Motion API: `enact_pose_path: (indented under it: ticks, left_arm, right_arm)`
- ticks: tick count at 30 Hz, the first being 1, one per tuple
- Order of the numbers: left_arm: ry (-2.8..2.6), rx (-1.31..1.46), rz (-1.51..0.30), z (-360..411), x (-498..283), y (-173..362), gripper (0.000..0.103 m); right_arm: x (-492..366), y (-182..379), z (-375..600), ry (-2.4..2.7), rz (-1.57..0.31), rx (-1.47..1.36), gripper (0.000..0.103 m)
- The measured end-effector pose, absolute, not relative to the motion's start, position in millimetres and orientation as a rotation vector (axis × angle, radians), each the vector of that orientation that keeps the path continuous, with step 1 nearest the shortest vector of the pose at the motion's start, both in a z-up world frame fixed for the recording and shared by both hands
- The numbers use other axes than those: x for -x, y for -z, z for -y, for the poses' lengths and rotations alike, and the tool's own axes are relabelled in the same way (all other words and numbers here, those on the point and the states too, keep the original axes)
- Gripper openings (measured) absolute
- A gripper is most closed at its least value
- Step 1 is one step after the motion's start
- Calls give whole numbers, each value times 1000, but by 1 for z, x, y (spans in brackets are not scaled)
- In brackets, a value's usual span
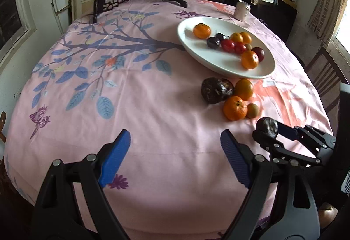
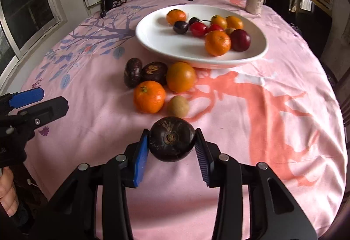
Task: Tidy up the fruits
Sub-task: 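Grasp a dark brown round fruit with the right tool while the left tool grasps a mandarin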
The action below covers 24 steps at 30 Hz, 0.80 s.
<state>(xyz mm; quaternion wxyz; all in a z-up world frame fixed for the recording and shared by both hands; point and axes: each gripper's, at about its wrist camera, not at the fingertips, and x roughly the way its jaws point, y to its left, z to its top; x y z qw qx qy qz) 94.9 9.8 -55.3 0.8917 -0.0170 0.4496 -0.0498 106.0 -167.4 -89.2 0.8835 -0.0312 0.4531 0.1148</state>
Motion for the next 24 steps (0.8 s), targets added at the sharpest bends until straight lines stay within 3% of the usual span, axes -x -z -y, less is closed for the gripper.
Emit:
enact_pose_path:
  ticks: [16,19,22,24]
  left_arm:
    - [88,-77,-1030,78,-145,104,78]
    - [92,-72,-1018,84,-154,103,69]
    - [107,-72,-1003,88,-159,100,44]
    - [118,-59,-1008,87,-158,99,38]
  right_arm:
    - [-76,91,263,-209,-927,-126,42]
    - [-77,94,266,-219,-935,-140,42]
    - [-77,94,266,-223,-936,-146,42]
    - [-76,91,265,-226,-931,-145,42]
